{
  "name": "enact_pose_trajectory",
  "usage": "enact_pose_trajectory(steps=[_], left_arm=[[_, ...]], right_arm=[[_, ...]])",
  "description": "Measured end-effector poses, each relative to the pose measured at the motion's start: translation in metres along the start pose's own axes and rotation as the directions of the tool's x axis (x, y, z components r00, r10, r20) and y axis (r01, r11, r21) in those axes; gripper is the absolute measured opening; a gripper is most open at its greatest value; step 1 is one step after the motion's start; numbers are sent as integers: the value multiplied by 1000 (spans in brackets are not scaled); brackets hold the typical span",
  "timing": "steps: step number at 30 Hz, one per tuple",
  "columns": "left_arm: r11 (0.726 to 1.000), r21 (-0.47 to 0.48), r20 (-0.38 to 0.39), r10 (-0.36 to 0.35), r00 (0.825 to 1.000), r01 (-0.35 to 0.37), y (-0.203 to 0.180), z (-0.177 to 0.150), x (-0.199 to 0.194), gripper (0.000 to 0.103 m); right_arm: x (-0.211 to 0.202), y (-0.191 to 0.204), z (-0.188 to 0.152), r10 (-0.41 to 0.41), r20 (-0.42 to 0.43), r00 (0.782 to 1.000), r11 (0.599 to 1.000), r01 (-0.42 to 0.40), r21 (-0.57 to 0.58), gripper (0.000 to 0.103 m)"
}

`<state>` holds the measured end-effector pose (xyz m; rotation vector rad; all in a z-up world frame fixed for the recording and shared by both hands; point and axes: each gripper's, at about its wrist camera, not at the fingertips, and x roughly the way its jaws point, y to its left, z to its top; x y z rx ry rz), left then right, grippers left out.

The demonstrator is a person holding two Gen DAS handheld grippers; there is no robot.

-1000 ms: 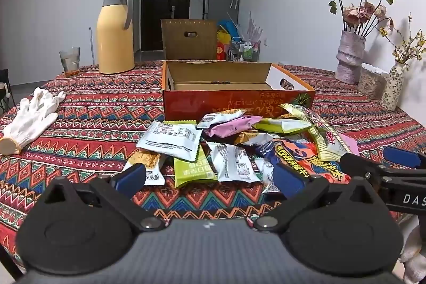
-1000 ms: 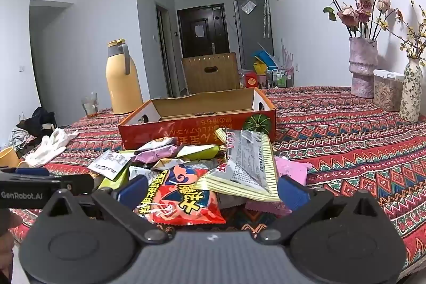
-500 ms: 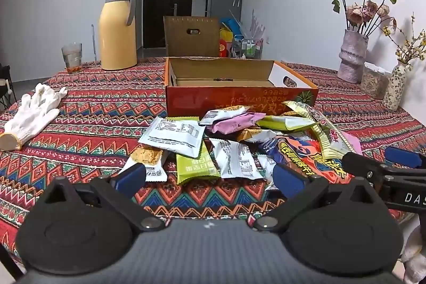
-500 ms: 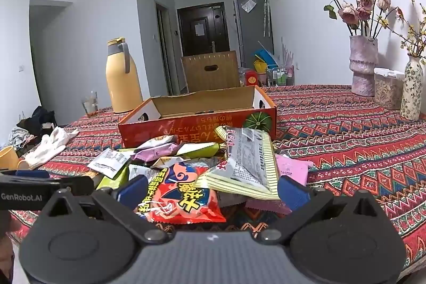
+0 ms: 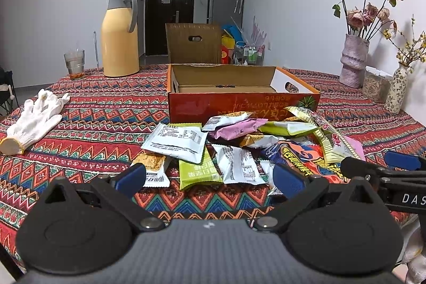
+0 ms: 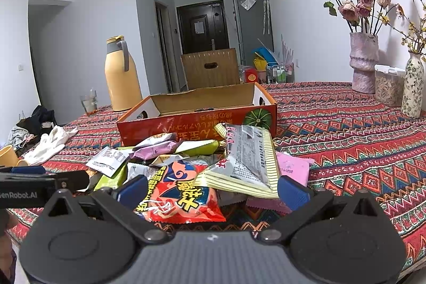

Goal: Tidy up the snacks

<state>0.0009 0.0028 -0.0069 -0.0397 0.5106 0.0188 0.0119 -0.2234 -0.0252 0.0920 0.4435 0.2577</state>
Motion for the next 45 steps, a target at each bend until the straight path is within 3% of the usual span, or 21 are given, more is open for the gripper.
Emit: enact_pose_trajectory(steps=[45], left_arm=[[1000, -23, 11, 13, 1000, -13, 8, 0, 8, 103]], right_arm=[[7, 0, 3, -8, -22, 1000, 1000, 8, -9, 103]])
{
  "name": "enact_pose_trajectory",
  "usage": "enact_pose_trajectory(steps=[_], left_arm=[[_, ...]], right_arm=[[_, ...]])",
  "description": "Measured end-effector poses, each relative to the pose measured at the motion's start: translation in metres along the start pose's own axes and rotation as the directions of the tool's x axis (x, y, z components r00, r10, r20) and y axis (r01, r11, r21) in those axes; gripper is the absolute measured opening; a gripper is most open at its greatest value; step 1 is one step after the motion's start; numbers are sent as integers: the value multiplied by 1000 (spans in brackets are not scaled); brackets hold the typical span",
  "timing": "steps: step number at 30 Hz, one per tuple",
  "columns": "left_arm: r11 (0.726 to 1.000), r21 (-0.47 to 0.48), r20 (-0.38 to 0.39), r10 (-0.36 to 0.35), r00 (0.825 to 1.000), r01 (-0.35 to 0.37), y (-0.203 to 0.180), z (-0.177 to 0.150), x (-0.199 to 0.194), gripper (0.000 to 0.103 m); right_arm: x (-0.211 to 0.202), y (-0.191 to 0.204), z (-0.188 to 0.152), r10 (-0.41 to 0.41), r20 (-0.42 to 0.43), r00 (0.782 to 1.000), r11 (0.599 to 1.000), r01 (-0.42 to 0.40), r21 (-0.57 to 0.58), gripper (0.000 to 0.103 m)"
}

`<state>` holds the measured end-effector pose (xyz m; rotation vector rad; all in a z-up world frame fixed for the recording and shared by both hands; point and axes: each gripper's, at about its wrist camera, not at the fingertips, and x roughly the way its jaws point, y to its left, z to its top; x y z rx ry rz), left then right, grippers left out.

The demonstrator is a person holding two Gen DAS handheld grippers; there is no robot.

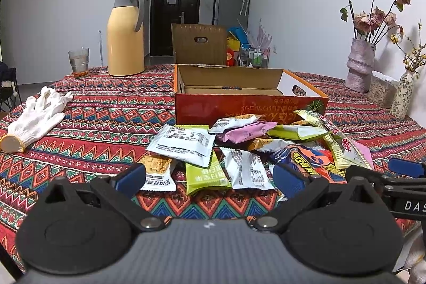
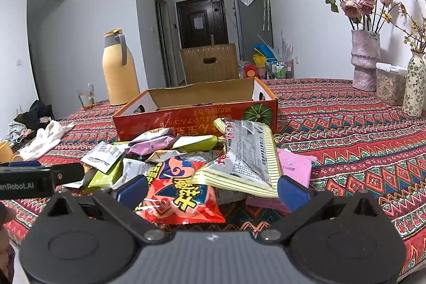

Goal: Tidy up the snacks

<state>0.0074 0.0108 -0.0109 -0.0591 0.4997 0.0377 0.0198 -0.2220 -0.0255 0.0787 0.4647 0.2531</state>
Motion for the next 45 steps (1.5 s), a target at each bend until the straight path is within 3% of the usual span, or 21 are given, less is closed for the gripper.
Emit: enact_pose_trajectory(steps=[27, 36, 45], left_arm=[[1000, -4, 0, 4, 1000, -4, 2, 1, 3, 103], [1000, -16, -15, 21, 1000, -21, 7, 11, 20, 103], [998, -30, -35, 57, 998, -58, 13, 22, 39, 103]], right_arm=[[4, -4, 1, -13, -6, 1000, 1000, 13, -3, 103], [16, -16, 15, -42, 3, 999, 999, 42, -4, 103], [60, -31, 42, -23, -90, 996, 999, 20, -37, 89]])
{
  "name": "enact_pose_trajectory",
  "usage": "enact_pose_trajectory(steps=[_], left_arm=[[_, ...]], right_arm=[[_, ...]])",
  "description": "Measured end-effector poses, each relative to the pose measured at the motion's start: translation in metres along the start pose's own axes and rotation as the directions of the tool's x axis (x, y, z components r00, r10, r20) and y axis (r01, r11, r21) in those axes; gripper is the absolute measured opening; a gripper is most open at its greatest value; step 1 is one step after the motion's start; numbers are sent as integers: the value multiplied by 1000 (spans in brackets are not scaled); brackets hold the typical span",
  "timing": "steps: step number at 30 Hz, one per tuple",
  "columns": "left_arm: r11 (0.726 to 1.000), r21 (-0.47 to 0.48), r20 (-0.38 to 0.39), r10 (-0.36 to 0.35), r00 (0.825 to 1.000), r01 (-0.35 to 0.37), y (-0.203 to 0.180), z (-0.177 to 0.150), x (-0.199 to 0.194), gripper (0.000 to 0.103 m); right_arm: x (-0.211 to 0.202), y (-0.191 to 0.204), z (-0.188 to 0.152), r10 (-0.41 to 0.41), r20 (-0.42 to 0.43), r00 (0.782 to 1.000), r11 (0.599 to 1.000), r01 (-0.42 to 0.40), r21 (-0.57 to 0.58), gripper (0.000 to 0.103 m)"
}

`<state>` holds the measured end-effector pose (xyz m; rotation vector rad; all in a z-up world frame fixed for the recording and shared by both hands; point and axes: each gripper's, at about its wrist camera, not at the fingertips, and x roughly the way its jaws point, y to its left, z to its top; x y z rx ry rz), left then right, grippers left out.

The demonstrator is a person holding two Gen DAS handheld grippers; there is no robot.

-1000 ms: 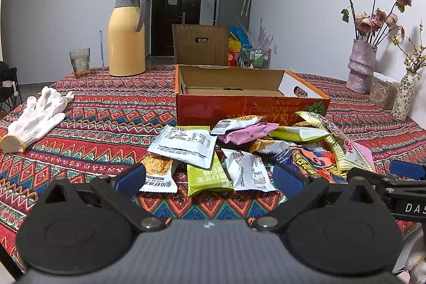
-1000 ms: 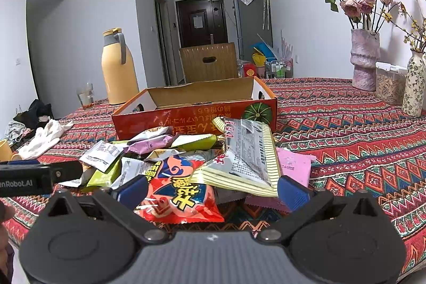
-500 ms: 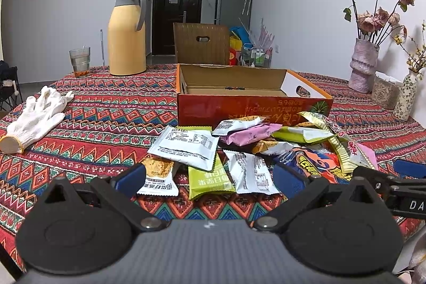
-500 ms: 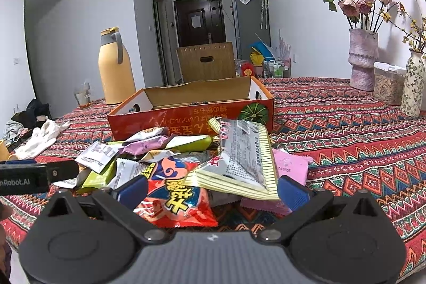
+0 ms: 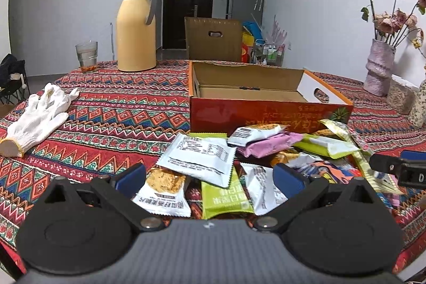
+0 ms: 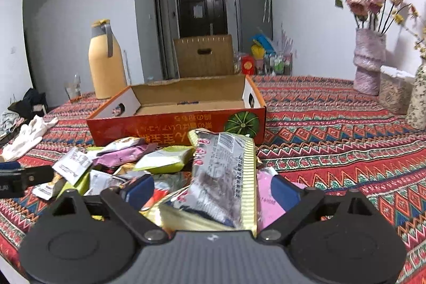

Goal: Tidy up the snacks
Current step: 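Grasp the silver-and-yellow snack packet with the right gripper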

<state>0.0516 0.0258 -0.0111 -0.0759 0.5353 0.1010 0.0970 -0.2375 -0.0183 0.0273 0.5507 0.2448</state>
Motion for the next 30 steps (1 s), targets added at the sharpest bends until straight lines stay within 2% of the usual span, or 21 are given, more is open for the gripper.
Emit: enact_pose_trajectory(steps=[4, 7, 11, 14, 17, 18, 23, 30], left_arm=[[1000, -4, -7, 17, 1000, -17, 4, 3, 7, 103], [1000, -8, -12, 27, 1000, -27, 6, 5, 12, 103], [999, -13, -21, 36, 999, -36, 9, 8, 18, 103], [999, -16, -30, 42, 999, -43, 11, 8, 21, 103], [999, -17, -39, 49, 998, -50, 15, 8, 24, 103], [998, -16, -43, 53, 998, -54, 16, 9, 25, 103], [997, -4, -65, 75, 995, -75, 25, 7, 30, 103], [996, 37, -137, 91, 986, -86, 38, 0, 40, 103]], right_arm=[[25, -10, 9, 12, -73, 997, 1000, -11, 21, 80], [41, -14, 12, 22, -122, 992, 999, -17, 36, 78], [53, -9, 12, 17, -134, 991, 1000, -16, 8, 75], [54, -8, 12, 26, -133, 991, 1000, -27, -7, 64], [52, -9, 13, 41, -127, 991, 999, -43, -11, 43], [51, -9, 13, 51, -124, 991, 999, -53, -8, 33], [40, -10, 10, 55, -91, 994, 999, -55, 1, 30], [17, -13, 10, 25, 13, 1000, 999, -26, 40, 31]])
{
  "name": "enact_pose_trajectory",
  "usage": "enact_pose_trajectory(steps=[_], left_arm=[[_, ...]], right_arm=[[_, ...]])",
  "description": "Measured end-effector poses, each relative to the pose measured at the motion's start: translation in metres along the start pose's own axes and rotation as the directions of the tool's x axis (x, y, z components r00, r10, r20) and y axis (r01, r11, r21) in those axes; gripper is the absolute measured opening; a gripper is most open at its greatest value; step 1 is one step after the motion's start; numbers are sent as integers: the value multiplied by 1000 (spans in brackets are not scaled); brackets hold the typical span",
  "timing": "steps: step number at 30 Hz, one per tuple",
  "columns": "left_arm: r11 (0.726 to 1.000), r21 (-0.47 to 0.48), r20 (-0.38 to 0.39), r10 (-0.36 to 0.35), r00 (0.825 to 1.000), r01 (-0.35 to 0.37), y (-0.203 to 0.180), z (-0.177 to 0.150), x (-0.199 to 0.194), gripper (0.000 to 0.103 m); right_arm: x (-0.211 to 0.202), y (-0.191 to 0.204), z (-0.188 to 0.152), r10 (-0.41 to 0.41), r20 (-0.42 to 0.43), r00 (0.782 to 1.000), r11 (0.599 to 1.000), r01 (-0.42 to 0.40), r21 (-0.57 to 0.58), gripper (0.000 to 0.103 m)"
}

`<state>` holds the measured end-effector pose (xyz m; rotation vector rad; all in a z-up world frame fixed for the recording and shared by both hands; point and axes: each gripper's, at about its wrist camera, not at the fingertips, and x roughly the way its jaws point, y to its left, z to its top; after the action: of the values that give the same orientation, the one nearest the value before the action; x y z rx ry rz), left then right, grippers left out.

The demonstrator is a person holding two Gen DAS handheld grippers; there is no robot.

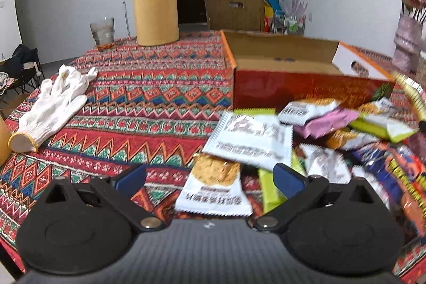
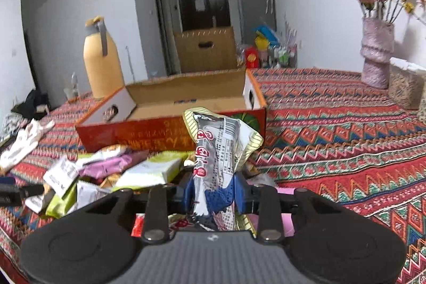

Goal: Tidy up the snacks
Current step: 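Grasp the white oat-crisp packet with the left gripper while the right holds its packet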

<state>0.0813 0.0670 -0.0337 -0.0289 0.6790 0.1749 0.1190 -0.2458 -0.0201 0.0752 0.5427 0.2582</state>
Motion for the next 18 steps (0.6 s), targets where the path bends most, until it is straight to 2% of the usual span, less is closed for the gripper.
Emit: enact_pose_trajectory(steps=[5, 11, 16, 18], left_arm=[[1000, 12, -53, 19, 998, -18, 8, -1, 17, 103], [1000, 7, -134, 31, 990, -30, 14, 8, 46, 103], [1000, -5, -152, 19, 988, -20, 13, 14, 56, 103], [1000, -5, -152, 6, 988, -7, 11, 14, 56, 96]], right_arm=[[-7, -4, -2, -15, 33, 999, 999, 14, 35, 31], [-9, -8, -7, -31, 35, 999, 997, 29, 65, 31], [-7, -8, -9, -41, 31, 999, 996, 39, 75, 31], [-7, -7, -11, -42, 29, 999, 996, 40, 74, 31]])
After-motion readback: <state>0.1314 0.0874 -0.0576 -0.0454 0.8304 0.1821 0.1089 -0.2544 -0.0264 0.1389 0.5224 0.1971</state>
